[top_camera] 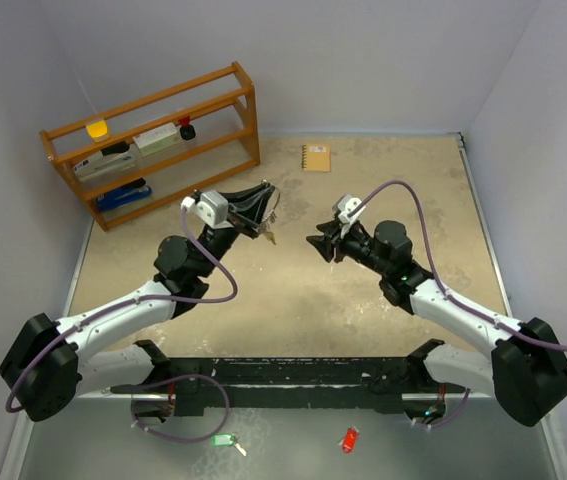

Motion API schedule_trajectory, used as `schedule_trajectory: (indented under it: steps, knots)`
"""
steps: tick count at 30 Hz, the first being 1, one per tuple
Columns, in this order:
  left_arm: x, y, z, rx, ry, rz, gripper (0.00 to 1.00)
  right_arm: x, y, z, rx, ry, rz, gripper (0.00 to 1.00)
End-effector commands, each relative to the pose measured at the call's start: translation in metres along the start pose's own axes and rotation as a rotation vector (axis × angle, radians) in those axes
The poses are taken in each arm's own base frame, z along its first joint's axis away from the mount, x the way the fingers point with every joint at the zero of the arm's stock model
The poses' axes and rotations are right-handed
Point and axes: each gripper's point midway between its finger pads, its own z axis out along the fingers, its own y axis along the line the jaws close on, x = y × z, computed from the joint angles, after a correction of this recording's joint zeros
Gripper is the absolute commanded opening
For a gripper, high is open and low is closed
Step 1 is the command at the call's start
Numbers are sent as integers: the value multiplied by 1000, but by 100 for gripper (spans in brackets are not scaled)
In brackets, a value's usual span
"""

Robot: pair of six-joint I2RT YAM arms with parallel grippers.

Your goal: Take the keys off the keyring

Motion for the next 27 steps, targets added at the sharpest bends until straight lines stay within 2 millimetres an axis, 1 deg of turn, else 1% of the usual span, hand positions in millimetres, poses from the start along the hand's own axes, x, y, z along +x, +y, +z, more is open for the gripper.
schedule_trajectory:
  steps: [1, 5, 10, 16, 22, 27]
  knots:
    - [-43, -10, 15, 40, -127, -48, 1, -43, 32, 4, -142, -167, -86, 44]
    - [-43, -10, 17, 43, -126, -57, 1, -56, 48, 8, -198, -221, -99, 44]
    - [-45, -12, 18, 49, -136, -73, 1, -63, 65, 16, -261, -269, -112, 43]
    - [-45, -13, 22, 49, -131, -76, 1, -72, 85, 26, -314, -279, -150, 41]
    - [-44, -11, 22, 41, -129, -85, 1, -78, 93, 31, -326, -293, -176, 42]
    - [-45, -13, 22, 47, -132, -98, 2, -83, 95, 34, -326, -306, -187, 42]
